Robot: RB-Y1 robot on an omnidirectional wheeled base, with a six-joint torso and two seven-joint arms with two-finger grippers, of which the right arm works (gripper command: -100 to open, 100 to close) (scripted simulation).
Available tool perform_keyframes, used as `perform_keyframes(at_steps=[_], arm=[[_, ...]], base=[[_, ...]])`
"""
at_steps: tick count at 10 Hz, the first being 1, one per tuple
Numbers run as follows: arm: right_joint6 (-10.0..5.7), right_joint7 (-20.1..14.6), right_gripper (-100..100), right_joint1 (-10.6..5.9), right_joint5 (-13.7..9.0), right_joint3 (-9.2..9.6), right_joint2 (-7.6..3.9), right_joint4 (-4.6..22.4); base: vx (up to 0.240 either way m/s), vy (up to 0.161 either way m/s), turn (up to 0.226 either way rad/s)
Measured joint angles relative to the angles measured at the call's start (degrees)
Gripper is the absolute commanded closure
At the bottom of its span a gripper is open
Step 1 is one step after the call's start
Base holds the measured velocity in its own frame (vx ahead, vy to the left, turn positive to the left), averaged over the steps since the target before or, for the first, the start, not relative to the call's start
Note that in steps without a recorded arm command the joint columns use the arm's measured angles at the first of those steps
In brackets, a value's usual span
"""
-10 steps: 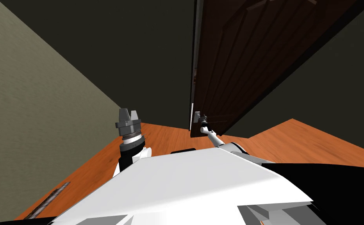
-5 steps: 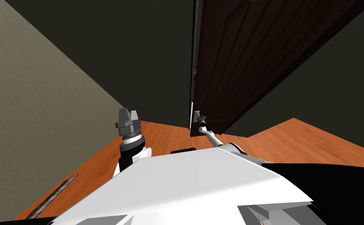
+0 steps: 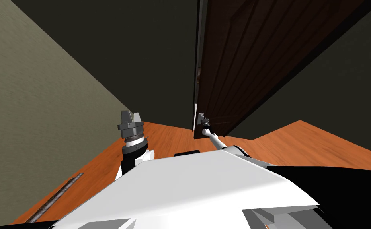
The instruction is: Pull the door open
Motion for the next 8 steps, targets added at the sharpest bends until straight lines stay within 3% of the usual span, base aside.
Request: perform_keyframes(at_steps=[1,2,4,5,6,7,8], arm=[[1.07,-0.1,-100,1.14,-1.2,-0.32,0.79,-2.5],[1.61,-1.1,-100,1.03,-1.8,-0.16,0.68,-2.7],[1.1,-1.9,-100,0.36,-1.9,0.1,1.15,-1.3],[1.98,-1.9,-100,1.88,-3.0,-0.37,1.68,-4.2],[2.17,-2.4,-100,1.32,-3.4,-0.28,2.03,-3.8],[1.29,-3.9,-100,0.23,-3.4,0.57,1.54,-1.8],[1.07,-5.1,-100,0.47,-4.0,0.78,1.83,-2.1]], base=[[-0.096,-0.036,0.062],[-0.038,-0.018,-0.001],[-0.031,-0.013,0.006],[-0.063,-0.044,0.028],[-0.031,-0.016,0.022],[-0.056,-0.024,0.005],[-0.101,-0.029,0.038]])
